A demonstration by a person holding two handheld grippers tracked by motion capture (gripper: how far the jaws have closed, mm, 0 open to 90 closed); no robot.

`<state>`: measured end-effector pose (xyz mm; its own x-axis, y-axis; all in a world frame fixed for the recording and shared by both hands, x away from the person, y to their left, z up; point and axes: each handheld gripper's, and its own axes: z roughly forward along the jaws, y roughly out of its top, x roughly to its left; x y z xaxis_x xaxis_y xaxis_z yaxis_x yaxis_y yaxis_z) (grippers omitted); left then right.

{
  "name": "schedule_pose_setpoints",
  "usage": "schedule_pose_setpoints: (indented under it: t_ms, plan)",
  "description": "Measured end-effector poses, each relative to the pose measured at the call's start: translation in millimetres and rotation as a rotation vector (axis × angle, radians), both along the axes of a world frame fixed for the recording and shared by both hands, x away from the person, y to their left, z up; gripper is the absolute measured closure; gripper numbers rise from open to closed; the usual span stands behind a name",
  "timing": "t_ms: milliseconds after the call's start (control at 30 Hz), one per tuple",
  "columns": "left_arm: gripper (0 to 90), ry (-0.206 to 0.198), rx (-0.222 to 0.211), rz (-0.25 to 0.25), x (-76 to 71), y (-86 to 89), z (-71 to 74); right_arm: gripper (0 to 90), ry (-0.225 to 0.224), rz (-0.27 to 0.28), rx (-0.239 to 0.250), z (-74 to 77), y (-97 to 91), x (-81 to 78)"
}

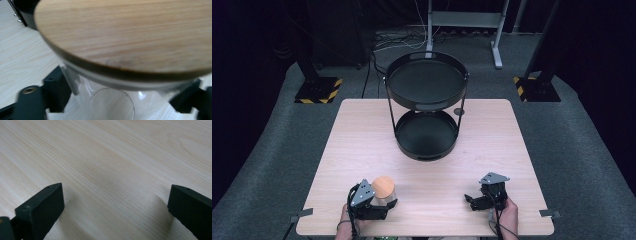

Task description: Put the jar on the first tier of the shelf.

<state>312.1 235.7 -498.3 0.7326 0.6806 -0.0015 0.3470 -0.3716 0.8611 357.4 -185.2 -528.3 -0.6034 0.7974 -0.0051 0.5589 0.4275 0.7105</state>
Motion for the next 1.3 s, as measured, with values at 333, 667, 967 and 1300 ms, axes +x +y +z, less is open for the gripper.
schedule_pose_setpoints:
  t_ms: [333,667,967,1300]
  plan:
    - [26.2,0.023,0.018,0.005,2.5,-0.9,3.0,0.0,0.001,0.000,0.001,0.0,0.0,0.1]
    - [26.2,0.010,0.005,0.015,6.3,0.1,9.8,0.0,0.002,0.003,0.001,0.0,-0.3,0.5]
    - [26.2,-0.004,0.008,0.019,9.5,-3.5,13.7,0.0,0.001,0.003,0.000,0.0,-0.2,0.4]
    - [26.2,-0.019,0.004,0.031,12.4,-3.8,14.6,0.0,0.000,0.003,0.000,0.0,-0.1,0.2]
